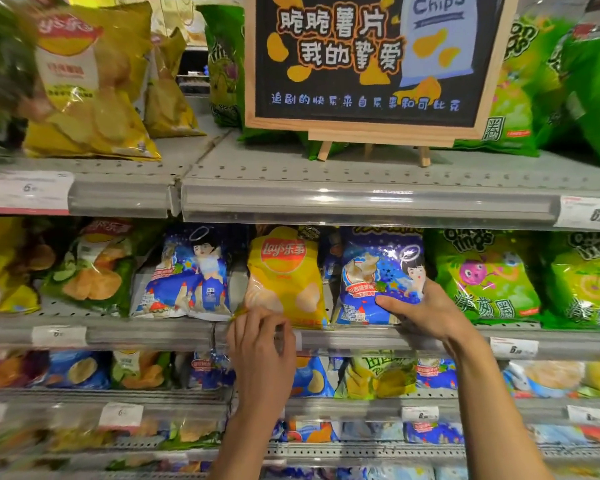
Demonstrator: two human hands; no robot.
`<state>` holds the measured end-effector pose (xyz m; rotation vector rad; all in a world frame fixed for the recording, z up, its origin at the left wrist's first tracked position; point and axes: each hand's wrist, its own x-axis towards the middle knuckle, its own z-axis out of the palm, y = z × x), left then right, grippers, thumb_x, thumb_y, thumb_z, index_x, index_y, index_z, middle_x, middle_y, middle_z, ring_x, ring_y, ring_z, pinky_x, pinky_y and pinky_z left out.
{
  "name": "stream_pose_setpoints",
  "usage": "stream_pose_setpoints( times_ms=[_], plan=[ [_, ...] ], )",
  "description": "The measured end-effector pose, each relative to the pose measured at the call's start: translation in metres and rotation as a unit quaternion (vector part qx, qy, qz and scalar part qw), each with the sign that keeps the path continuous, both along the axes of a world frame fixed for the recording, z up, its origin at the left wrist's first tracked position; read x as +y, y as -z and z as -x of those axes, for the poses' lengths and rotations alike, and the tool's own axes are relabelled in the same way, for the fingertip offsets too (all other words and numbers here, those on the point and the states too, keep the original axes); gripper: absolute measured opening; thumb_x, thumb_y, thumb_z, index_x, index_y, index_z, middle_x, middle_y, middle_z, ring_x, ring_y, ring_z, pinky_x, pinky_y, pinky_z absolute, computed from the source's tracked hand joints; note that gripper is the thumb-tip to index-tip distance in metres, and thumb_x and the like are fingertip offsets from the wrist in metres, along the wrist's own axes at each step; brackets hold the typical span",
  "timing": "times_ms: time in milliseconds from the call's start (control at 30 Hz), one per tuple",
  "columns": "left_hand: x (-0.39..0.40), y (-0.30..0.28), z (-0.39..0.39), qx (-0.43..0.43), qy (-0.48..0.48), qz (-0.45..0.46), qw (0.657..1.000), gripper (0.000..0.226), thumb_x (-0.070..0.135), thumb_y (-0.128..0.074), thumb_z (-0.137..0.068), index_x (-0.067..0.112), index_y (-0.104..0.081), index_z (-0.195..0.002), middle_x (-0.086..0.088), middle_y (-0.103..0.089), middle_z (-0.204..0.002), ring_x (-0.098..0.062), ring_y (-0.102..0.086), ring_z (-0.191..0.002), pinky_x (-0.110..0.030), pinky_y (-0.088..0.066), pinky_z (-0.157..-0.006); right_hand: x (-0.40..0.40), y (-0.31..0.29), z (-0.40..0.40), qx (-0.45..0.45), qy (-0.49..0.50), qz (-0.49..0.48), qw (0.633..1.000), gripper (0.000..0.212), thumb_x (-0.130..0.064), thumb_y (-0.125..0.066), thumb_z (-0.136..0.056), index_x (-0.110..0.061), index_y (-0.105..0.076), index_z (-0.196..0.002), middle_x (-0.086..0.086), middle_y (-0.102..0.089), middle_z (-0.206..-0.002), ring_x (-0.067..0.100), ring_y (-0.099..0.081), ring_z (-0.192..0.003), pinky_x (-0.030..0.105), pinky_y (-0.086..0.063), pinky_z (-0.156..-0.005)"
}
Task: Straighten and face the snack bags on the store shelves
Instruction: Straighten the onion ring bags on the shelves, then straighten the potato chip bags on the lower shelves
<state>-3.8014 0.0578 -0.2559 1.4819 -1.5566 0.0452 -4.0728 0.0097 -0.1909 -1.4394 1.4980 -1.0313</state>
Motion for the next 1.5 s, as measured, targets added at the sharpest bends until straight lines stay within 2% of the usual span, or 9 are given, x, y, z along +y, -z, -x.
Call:
stream_pose_setpoints(
  times_ms=[267,433,500,567,667,767,933,1233,1500],
  plan=[
    [0.005,-0.011,-0.004,0.040,0.032,-0.044,0.998,0.007,0.015,-0.070,-0.089,0.021,-0.070,-0.091,0.011,-0.060,-0.098,-0.017,-0.051,-0.101,-0.036,-0.038,-0.094,0.009,0.012,-0.008,0.035,0.074,0.074,0.994,0.067,-0.020,-0.091,-0.073,-0.013,-0.056,-0.130,0.001,-0.073,-0.116,0.020,-0.072,-0.103,0.050,-0.056,-0.097],
    [0.017,-0.024,-0.015,0.120,0.078,-0.082,0.986,0.010,0.020,-0.062,-0.095,0.027,-0.068,-0.100,0.017,-0.061,-0.105,-0.006,-0.053,-0.107,-0.030,-0.043,-0.095,0.027,0.025,-0.023,0.065,0.162,0.156,0.972,0.079,-0.025,-0.090,-0.075,-0.009,-0.050,-0.142,0.011,-0.062,-0.134,0.028,-0.062,-0.120,0.048,-0.050,-0.106],
    [0.023,-0.029,-0.022,0.152,0.079,-0.082,0.982,0.013,0.023,-0.062,-0.096,0.033,-0.067,-0.102,0.019,-0.063,-0.107,-0.004,-0.058,-0.107,-0.031,-0.049,-0.093,0.037,0.027,-0.038,0.109,0.245,0.228,0.936,0.078,-0.026,-0.087,-0.080,-0.005,-0.048,-0.145,0.016,-0.056,-0.138,0.035,-0.052,-0.128,0.033,-0.036,-0.114],
    [0.029,-0.037,-0.031,0.170,0.068,-0.058,0.981,0.018,0.025,-0.063,-0.096,0.043,-0.064,-0.098,0.022,-0.066,-0.100,-0.001,-0.063,-0.099,-0.028,-0.053,-0.084,0.050,0.023,-0.057,0.145,0.309,0.316,0.885,0.066,-0.027,-0.078,-0.086,-0.001,-0.051,-0.140,0.018,-0.057,-0.134,0.038,-0.049,-0.124,0.019,-0.027,-0.107],
    [0.028,-0.050,-0.054,0.194,0.035,0.024,0.980,0.009,0.029,-0.063,-0.095,0.037,-0.068,-0.093,0.018,-0.070,-0.086,-0.006,-0.068,-0.081,-0.030,-0.056,-0.071,0.057,0.015,-0.094,0.111,0.312,0.372,0.867,0.051,-0.025,-0.071,-0.087,-0.002,-0.058,-0.130,0.015,-0.062,-0.123,0.034,-0.054,-0.113,0.020,-0.034,-0.098],
    [0.015,-0.058,-0.081,0.217,-0.002,0.064,0.974,0.010,0.030,-0.059,-0.093,0.028,-0.068,-0.092,0.012,-0.070,-0.083,-0.008,-0.067,-0.076,-0.039,-0.058,-0.070,0.053,0.011,-0.133,0.070,0.276,0.347,0.894,0.045,-0.025,-0.071,-0.090,-0.003,-0.061,-0.127,0.011,-0.064,-0.119,0.030,-0.058,-0.111,0.025,-0.041,-0.099],
    [-0.009,-0.056,-0.129,0.180,-0.046,0.016,0.983,0.027,0.029,-0.058,-0.092,0.013,-0.065,-0.112,-0.006,-0.062,-0.116,-0.023,-0.057,-0.112,-0.047,-0.046,-0.101,0.030,0.010,-0.182,0.084,0.183,0.209,0.957,0.072,-0.031,-0.081,-0.085,-0.006,-0.050,-0.145,0.012,-0.057,-0.141,0.030,-0.053,-0.131,0.047,-0.043,-0.110],
    [-0.048,-0.057,-0.191,0.125,0.047,-0.263,0.955,0.090,0.075,-0.058,-0.071,0.017,-0.046,-0.139,-0.005,-0.062,-0.125,-0.027,-0.059,-0.116,-0.047,-0.048,-0.099,-0.001,0.004,-0.199,0.140,0.172,0.024,0.975,0.122,-0.076,-0.080,-0.054,-0.032,-0.024,-0.153,0.010,-0.057,-0.144,0.039,-0.055,-0.129,0.054,-0.048,-0.102],
    [-0.079,-0.070,-0.201,0.259,0.165,-0.311,0.899,0.033,0.025,-0.088,-0.072,0.024,-0.071,-0.099,0.003,-0.077,-0.095,-0.019,-0.073,-0.094,-0.037,-0.058,-0.084,-0.009,0.003,-0.200,0.127,0.165,0.010,0.978,0.101,-0.071,-0.085,-0.051,-0.023,-0.050,-0.132,0.007,-0.065,-0.128,0.033,-0.061,-0.118,0.049,-0.051,-0.098]
  ],
)
